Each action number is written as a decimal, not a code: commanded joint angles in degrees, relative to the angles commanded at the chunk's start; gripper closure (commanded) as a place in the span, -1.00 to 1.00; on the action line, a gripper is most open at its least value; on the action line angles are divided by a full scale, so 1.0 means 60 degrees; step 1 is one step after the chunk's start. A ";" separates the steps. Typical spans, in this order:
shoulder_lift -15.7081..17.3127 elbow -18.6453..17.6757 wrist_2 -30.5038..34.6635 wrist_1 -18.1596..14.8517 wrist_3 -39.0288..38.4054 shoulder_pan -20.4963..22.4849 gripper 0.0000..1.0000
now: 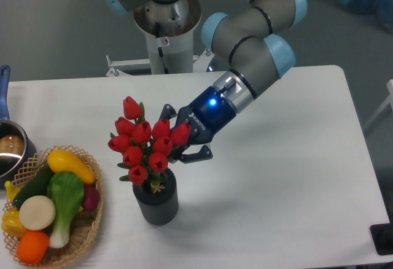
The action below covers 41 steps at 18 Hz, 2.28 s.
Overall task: Pick up the flowers from the vase
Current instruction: 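Lift the gripped tulips straight up out of the black vase, then carry the tulips up and away from the vase, holding them aloft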
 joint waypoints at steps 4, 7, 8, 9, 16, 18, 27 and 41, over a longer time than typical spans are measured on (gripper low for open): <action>0.0249 0.0074 0.0000 -0.0015 -0.0367 0.0015 0.44; 0.0497 0.0074 0.0059 -0.0015 -0.0821 0.0015 0.44; 0.0571 0.0074 0.0059 -0.0015 -0.0909 0.0029 0.44; 0.0644 0.0074 0.0059 -0.0015 -0.0968 0.0073 0.44; 0.0966 0.0250 0.0103 -0.0015 -0.1730 0.0176 0.44; 0.1113 0.0265 0.0103 -0.0029 -0.1818 0.0263 0.44; 0.1509 0.0557 0.0000 -0.0029 -0.2388 0.0527 0.45; 0.1949 0.0792 0.1787 -0.0029 -0.2538 0.3353 0.45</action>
